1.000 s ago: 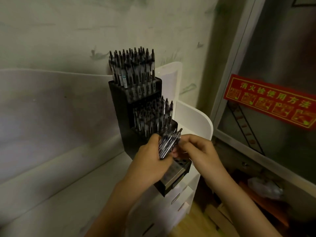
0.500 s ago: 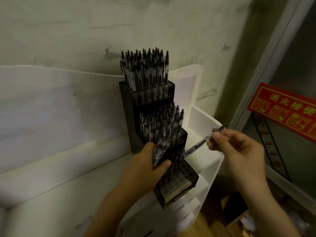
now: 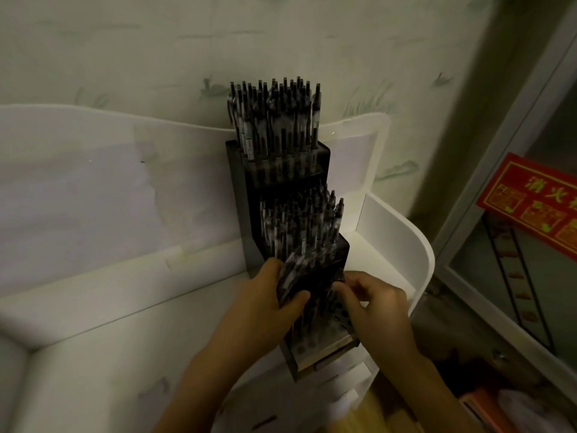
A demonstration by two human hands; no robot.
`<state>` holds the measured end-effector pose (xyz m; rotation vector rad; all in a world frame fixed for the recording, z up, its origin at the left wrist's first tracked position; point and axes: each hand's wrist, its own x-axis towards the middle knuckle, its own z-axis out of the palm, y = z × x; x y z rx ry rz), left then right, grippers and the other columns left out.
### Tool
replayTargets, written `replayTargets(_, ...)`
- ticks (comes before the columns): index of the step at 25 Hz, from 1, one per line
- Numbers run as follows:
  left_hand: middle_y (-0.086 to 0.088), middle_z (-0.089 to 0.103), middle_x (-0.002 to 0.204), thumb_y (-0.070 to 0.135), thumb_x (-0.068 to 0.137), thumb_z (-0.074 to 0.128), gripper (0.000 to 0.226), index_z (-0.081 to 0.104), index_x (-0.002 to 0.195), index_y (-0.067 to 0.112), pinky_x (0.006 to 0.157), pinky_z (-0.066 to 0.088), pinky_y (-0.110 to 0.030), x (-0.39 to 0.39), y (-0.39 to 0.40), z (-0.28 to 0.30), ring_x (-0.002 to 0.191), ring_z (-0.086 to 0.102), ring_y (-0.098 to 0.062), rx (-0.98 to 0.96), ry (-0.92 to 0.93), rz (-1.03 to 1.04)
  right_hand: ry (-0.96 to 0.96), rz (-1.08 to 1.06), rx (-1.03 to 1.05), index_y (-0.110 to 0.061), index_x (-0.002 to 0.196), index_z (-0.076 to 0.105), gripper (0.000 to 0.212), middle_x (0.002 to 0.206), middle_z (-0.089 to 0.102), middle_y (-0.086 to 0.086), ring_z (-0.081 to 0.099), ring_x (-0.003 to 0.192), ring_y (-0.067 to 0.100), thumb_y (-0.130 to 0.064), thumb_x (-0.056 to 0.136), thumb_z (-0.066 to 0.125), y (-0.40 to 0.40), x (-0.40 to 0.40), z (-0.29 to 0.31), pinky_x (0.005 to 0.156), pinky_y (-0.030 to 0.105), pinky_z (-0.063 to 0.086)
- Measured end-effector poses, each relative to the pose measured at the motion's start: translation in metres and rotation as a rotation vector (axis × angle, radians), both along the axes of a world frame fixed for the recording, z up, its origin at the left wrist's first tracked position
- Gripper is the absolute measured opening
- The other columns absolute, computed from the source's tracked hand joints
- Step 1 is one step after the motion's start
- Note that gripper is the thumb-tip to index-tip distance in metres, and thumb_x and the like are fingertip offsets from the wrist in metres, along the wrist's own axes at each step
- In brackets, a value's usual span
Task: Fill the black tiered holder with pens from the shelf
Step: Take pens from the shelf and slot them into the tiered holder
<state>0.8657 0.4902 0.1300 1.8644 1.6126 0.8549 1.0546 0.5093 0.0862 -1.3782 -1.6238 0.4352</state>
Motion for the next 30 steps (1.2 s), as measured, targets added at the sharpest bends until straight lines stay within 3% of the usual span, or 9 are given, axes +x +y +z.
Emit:
replayTargets(9,0.012,0.056,0.079,0.044,0.087,0.061,0.024,0.046,0.097,0.028,0.053,0.042,-0.009,0.004,-0.001,-0.002,0.072,0.055,0.007,0.011,-0.02,0.026,-0.162,0.088,-0.15,-0.016,0.093,0.077,0.008,0.084,0.074,-0.004,0.052,0.06,-0.009,-0.016,0.087,0.072,0.012,-0.003,-0.029,0.067,-0.004,0.04)
replayTargets(12,0.013,0.055,0.077,0.043,0.088,0.061,0.023,0.046,0.098,0.029,0.054,0.042,-0.009,0.007,-0.003,-0.003,0.071,0.055,0.008,0.013,-0.017,0.027,-0.194,0.105,-0.17,-0.016,0.098,0.076,0.013,0.089,0.075,-0.002,0.052,0.063,-0.007,-0.019,0.086,0.072,0.014,0.0,-0.026,0.067,-0.005,0.039)
replayTargets(15,0.011,0.056,0.077,0.042,0.088,0.06,0.022,0.047,0.099,0.028,0.055,0.045,-0.013,0.011,-0.002,-0.004,0.071,0.056,0.005,0.011,-0.005,0.018,-0.165,0.084,-0.201,-0.022,0.104,0.074,0.023,0.091,0.072,-0.012,0.055,0.066,-0.011,-0.033,0.083,0.073,0.011,0.006,-0.01,0.067,-0.004,0.041)
replayTargets(17,0.009,0.057,0.076,0.041,0.089,0.059,0.021,0.047,0.098,0.027,0.055,0.046,-0.019,0.015,-0.002,-0.005,0.068,0.056,-0.001,0.01,0.003,0.018,-0.067,0.045,-0.119,-0.027,0.09,0.073,0.021,0.079,0.07,-0.019,0.063,0.068,-0.004,-0.046,0.081,0.07,0.006,0.008,0.007,0.066,0.003,0.048)
replayTargets(19,0.008,0.057,0.077,0.039,0.09,0.058,0.018,0.046,0.098,0.028,0.055,0.048,-0.022,0.018,-0.001,-0.006,0.064,0.057,-0.005,0.004,0.014,0.02,0.16,0.073,-0.05,-0.031,0.077,0.072,0.022,0.071,0.07,-0.015,0.067,0.067,0.002,-0.052,0.079,0.066,-0.002,0.005,0.026,0.064,0.012,0.053)
replayTargets(21,0.007,0.059,0.078,0.036,0.091,0.057,0.017,0.046,0.1,0.027,0.058,0.053,-0.028,0.022,0.0,-0.008,0.063,0.058,-0.006,-0.002,0.011,0.01,0.344,0.173,-0.099,-0.032,0.073,0.073,0.023,0.07,0.072,-0.012,0.068,0.067,0.005,-0.055,0.074,0.068,-0.009,-0.002,0.045,0.061,0.015,0.054)
replayTargets(23,0.008,0.06,0.079,0.035,0.092,0.057,0.018,0.045,0.102,0.026,0.06,0.054,-0.031,0.026,0.0,-0.01,0.063,0.059,-0.007,0.006,0.018,0.002,0.388,0.234,-0.185,-0.031,0.073,0.073,0.025,0.072,0.073,-0.012,0.069,0.069,0.004,-0.056,0.067,0.071,-0.013,-0.01,0.053,0.062,0.013,0.053)
replayTargets(28,0.007,0.06,0.079,0.035,0.091,0.057,0.02,0.044,0.103,0.026,0.059,0.053,-0.032,0.032,0.001,-0.012,0.063,0.059,-0.009,0.015,0.046,0.019,0.496,0.256,-0.3,-0.021,0.077,0.077,0.003,0.071,0.075,-0.006,0.069,0.062,0.005,-0.021,0.079,0.076,-0.011,-0.007,0.057,0.057,0.013,0.051)
replayTargets(30,0.007,0.058,0.076,0.035,0.091,0.057,0.019,0.044,0.102,0.027,0.055,0.051,-0.025,0.033,0.002,-0.012,0.061,0.057,-0.008,0.013,0.054,0.019,0.528,0.27,-0.325,-0.024,0.074,0.078,0.011,0.071,0.075,-0.002,0.068,0.06,0.009,-0.016,0.081,0.074,-0.011,-0.001,0.062,0.056,0.016,0.053)
